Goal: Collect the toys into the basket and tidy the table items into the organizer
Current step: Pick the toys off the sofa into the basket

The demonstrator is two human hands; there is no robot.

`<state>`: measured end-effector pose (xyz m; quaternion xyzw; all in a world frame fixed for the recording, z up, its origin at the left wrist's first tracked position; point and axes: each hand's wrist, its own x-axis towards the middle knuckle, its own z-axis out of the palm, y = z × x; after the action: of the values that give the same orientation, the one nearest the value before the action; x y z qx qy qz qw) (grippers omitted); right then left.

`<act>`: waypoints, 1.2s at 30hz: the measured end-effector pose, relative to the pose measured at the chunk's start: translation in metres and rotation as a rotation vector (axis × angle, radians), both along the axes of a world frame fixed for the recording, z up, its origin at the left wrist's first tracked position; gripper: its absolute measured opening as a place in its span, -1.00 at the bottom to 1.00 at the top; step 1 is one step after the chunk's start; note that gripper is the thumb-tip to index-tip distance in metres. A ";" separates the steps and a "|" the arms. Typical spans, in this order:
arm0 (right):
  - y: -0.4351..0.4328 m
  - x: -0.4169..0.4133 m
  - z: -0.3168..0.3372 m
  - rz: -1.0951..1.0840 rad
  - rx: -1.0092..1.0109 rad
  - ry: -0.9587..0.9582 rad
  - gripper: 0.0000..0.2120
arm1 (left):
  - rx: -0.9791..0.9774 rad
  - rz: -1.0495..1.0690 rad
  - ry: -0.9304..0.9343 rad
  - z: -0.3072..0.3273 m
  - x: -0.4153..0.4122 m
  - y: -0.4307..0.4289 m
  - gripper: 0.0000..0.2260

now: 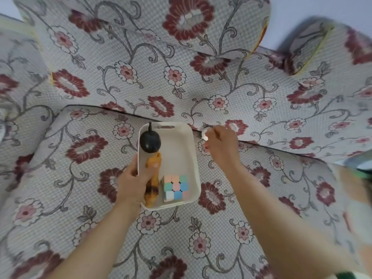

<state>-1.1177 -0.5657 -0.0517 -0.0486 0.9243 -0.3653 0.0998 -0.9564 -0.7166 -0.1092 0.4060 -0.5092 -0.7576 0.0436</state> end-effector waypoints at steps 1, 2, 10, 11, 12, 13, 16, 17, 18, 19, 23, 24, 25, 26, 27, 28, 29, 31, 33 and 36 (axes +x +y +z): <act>0.012 -0.016 -0.011 -0.012 0.014 -0.001 -0.73 | -0.007 -0.004 -0.001 -0.008 -0.012 0.006 -0.70; 0.020 -0.027 -0.021 -0.011 0.039 0.001 -0.75 | -0.013 -0.005 -0.001 -0.013 -0.019 0.008 -0.80; 0.040 -0.104 -0.118 0.043 0.339 -0.139 -0.67 | -0.024 -0.001 -0.046 -0.064 -0.063 0.019 -0.86; 0.036 -0.109 -0.126 0.053 0.360 -0.160 -0.61 | -0.031 -0.003 -0.057 -0.070 -0.065 0.019 -0.86; 0.032 -0.113 -0.135 0.074 0.382 -0.164 -0.55 | -0.035 -0.006 -0.068 -0.075 -0.067 0.018 -0.86; 0.026 -0.117 -0.143 0.097 0.411 -0.157 -0.51 | -0.037 -0.005 -0.074 -0.080 -0.069 0.017 -0.86; 0.014 -0.125 -0.161 0.166 0.549 -0.126 -0.44 | -0.044 -0.010 -0.092 -0.090 -0.073 0.013 -0.86; 0.009 -0.128 -0.167 0.181 0.597 -0.132 -0.41 | -0.037 -0.010 -0.094 -0.093 -0.074 0.010 -0.86; 0.003 -0.131 -0.173 0.196 0.640 -0.141 -0.36 | -0.031 -0.008 -0.097 -0.096 -0.073 0.006 -0.84; 0.004 -0.134 -0.175 0.199 0.679 -0.140 -0.32 | -0.023 -0.013 -0.100 -0.096 -0.075 0.006 -0.82; 0.004 -0.136 -0.182 0.255 0.775 -0.105 -0.27 | -0.019 0.018 -0.105 -0.100 -0.076 -0.003 -0.82; 0.006 -0.134 -0.184 0.278 0.793 -0.107 -0.28 | -0.016 0.025 -0.106 -0.100 -0.076 -0.004 -0.81; 0.008 -0.133 -0.186 0.300 0.809 -0.103 -0.30 | -0.009 0.034 -0.106 -0.100 -0.076 -0.005 -0.79; 0.011 -0.133 -0.187 0.321 0.816 -0.087 -0.30 | -0.005 0.042 -0.103 -0.098 -0.076 -0.007 -0.77; 0.013 -0.132 -0.189 0.338 0.809 -0.070 -0.30 | -0.004 0.046 -0.106 -0.097 -0.076 -0.009 -0.74; 0.016 -0.132 -0.190 0.345 0.795 -0.062 -0.31 | 0.000 0.048 -0.104 -0.095 -0.075 -0.010 -0.71; 0.018 -0.131 -0.190 0.341 0.774 -0.065 -0.33 | 0.005 0.047 -0.103 -0.093 -0.075 -0.013 -0.69; 0.020 -0.131 -0.187 0.324 0.712 -0.090 -0.40 | 0.017 0.045 -0.101 -0.089 -0.075 -0.016 -0.67; 0.019 -0.128 -0.181 0.318 0.583 -0.085 -0.44 | 0.021 0.069 -0.105 -0.084 -0.074 -0.019 -0.66; 0.009 -0.121 -0.163 0.272 0.302 -0.048 -0.47 | 0.016 0.093 -0.104 -0.075 -0.073 -0.023 -0.64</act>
<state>-1.2391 -0.5569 -0.2142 -0.1486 0.9508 -0.2068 0.1765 -1.0289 -0.7397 -0.1843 0.4683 -0.4853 -0.7367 0.0489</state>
